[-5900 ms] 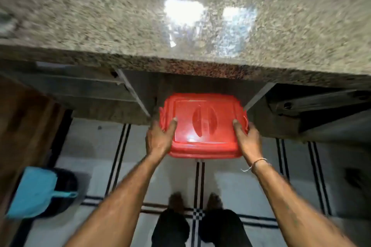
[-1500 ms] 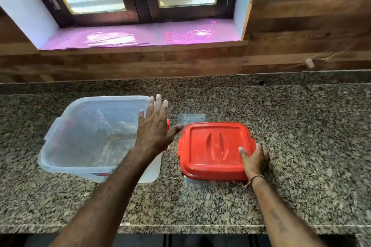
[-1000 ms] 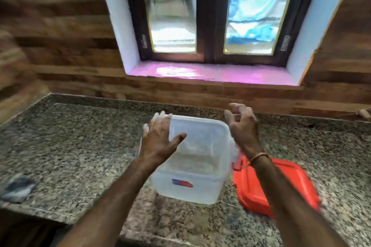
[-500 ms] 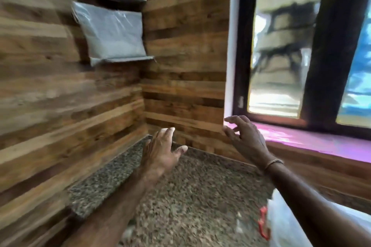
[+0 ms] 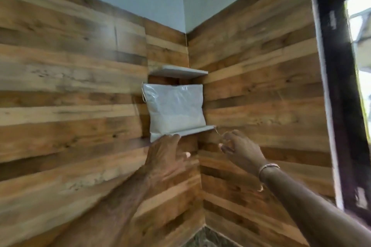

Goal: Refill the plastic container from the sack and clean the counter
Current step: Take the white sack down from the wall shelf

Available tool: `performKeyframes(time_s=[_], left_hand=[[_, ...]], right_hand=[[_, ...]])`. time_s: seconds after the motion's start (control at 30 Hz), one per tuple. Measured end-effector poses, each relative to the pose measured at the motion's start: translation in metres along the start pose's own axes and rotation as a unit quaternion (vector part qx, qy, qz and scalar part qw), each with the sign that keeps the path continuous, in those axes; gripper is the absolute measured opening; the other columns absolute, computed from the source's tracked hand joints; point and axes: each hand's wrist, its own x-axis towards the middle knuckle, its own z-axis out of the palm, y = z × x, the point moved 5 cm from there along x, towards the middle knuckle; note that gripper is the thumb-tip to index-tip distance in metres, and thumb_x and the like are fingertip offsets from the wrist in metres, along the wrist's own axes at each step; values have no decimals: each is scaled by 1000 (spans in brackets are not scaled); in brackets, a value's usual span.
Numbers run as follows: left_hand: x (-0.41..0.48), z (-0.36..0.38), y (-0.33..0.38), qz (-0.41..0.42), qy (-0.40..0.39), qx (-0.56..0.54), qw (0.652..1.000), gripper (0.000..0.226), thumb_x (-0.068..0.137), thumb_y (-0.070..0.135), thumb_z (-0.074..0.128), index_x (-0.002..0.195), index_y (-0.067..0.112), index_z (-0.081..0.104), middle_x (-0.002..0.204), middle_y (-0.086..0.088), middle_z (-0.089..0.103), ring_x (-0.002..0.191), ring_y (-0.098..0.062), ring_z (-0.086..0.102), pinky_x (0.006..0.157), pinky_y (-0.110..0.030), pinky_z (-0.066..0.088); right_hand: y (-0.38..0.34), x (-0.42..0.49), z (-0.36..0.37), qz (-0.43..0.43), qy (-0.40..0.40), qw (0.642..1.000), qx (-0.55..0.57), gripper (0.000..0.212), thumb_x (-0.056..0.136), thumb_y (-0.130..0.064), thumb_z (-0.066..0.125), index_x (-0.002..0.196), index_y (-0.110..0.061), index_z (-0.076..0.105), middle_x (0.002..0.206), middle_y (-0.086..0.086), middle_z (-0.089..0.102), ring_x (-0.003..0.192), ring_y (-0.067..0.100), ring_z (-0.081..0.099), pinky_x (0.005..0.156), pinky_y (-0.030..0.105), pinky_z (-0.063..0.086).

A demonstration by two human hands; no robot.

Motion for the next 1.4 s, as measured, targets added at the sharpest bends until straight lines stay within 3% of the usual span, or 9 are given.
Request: performKeyframes(time_s=[0.13, 0.47, 0.6, 0.77, 0.87, 0.97, 1.03, 1.17, 1.4], left_hand=[[76, -14, -27, 12, 39, 24, 999, 76, 87, 63, 58, 150, 23, 43, 147, -3, 51, 134, -23, 49, 104, -37, 44], [257, -60, -88, 83, 198, 171, 962, 64, 91, 55, 64, 144, 24, 46, 145, -2, 51, 135, -24, 47, 113, -47, 32], [298, -69, -117, 49, 177, 227, 957, 58, 93, 59, 59, 137, 22, 51, 138, -2, 59, 128, -24, 54, 109, -50, 30], [317, -72, -144, 32, 174, 140, 974, 44, 91, 57, 65, 122, 24, 65, 124, -1, 69, 115, -25, 63, 102, -44, 35], [318, -70, -150, 38, 208, 126, 969, 36, 91, 55, 68, 112, 27, 68, 114, 2, 71, 106, -24, 63, 101, -43, 35], [318, -64, -154, 36, 229, 110, 966, 34, 89, 57, 69, 107, 28, 69, 106, 3, 72, 94, -21, 59, 104, -43, 34], [320, -61, -156, 39, 244, 60, 967, 32, 86, 57, 72, 100, 28, 71, 100, 5, 72, 87, -17, 55, 102, -43, 34], [312, -68, -142, 56, 277, -35, 959, 28, 84, 54, 76, 85, 27, 74, 91, 4, 72, 88, -18, 58, 91, -40, 32], [260, -96, -93, 78, 320, -79, 941, 30, 83, 55, 75, 80, 26, 73, 76, 9, 60, 79, -16, 49, 83, -37, 27]], right_hand=[[-20, 85, 10, -13, 32, 999, -28, 34, 98, -43, 56, 128, -27, 60, 128, -2, 62, 106, 24, 66, 77, 33, 48], [-76, 291, 41, -64, 65, 991, -101, 49, 94, -28, 70, 140, -23, 56, 144, 3, 55, 124, 25, 59, 103, 38, 50], [-92, 360, 57, -73, 56, 987, -130, 66, 96, -23, 67, 155, -24, 38, 154, 4, 45, 137, 27, 49, 109, 44, 44], [-95, 411, 76, -71, 50, 983, -159, 66, 98, -15, 60, 158, -23, 33, 162, 6, 40, 146, 28, 41, 115, 31, 33], [-85, 423, 76, -42, 59, 985, -154, 54, 98, -19, 61, 150, -21, 49, 150, 12, 53, 133, 32, 53, 107, 34, 42], [-64, 417, 68, 7, 60, 992, -108, 34, 95, -19, 65, 128, -10, 66, 112, 17, 70, 95, 37, 73, 70, 35, 58], [-55, 405, 60, 8, 81, 993, -91, 26, 93, -13, 66, 118, -7, 68, 98, 16, 71, 76, 38, 74, 58, 39, 61], [-50, 371, 30, 1, 144, 984, -103, 3, 89, -16, 72, 90, -18, 71, 88, 11, 68, 81, 35, 71, 73, 42, 61], [-41, 294, -56, 1, 206, 975, -85, 12, 80, -22, 75, 69, -23, 70, 71, 7, 66, 70, 26, 63, 66, 40, 57]])
